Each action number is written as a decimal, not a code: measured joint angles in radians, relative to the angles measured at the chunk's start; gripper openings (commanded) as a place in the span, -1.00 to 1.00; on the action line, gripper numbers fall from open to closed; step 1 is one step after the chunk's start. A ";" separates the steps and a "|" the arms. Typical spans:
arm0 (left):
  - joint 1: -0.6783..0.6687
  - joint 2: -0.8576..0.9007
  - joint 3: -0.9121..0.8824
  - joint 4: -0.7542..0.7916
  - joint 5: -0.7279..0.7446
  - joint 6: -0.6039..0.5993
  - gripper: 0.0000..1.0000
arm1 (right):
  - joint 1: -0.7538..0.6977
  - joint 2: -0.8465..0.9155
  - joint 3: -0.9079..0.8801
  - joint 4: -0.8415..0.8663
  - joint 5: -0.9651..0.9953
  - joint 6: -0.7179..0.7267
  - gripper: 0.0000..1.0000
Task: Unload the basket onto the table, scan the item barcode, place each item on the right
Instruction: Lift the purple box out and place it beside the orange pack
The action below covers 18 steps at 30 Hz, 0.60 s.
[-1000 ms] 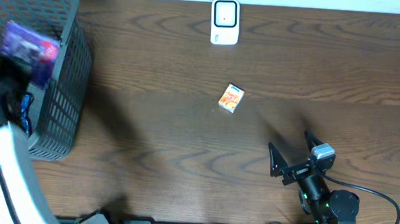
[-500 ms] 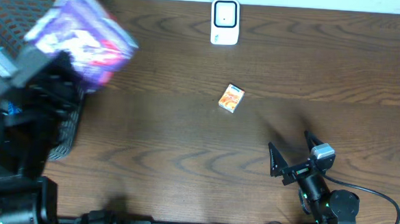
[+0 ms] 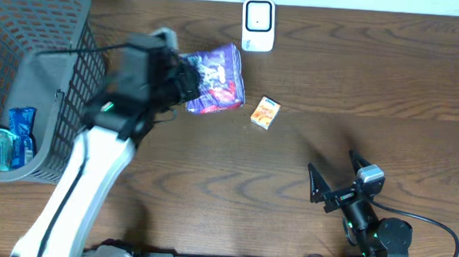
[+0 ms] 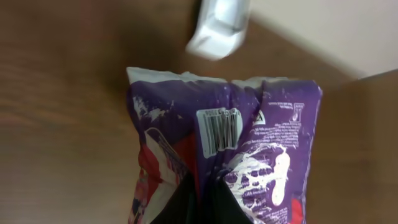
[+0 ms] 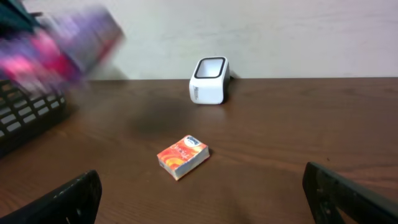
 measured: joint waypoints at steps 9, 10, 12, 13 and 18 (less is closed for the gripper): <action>-0.023 0.401 0.000 0.160 -0.215 0.101 -0.85 | 0.000 0.000 0.000 0.000 0.000 0.000 0.99; -0.024 0.418 0.000 0.175 -0.203 0.105 -0.86 | 0.000 0.000 0.000 0.000 0.000 0.000 0.99; -0.029 0.447 0.000 0.214 -0.139 0.109 -0.85 | 0.000 0.000 0.000 0.000 0.000 0.000 0.99; -0.036 0.459 0.000 0.228 -0.109 0.109 -0.85 | 0.000 0.000 0.000 0.000 0.000 0.000 0.99; -0.108 0.504 0.000 0.236 -0.041 0.112 -0.85 | 0.000 0.000 0.000 0.000 0.000 0.000 0.99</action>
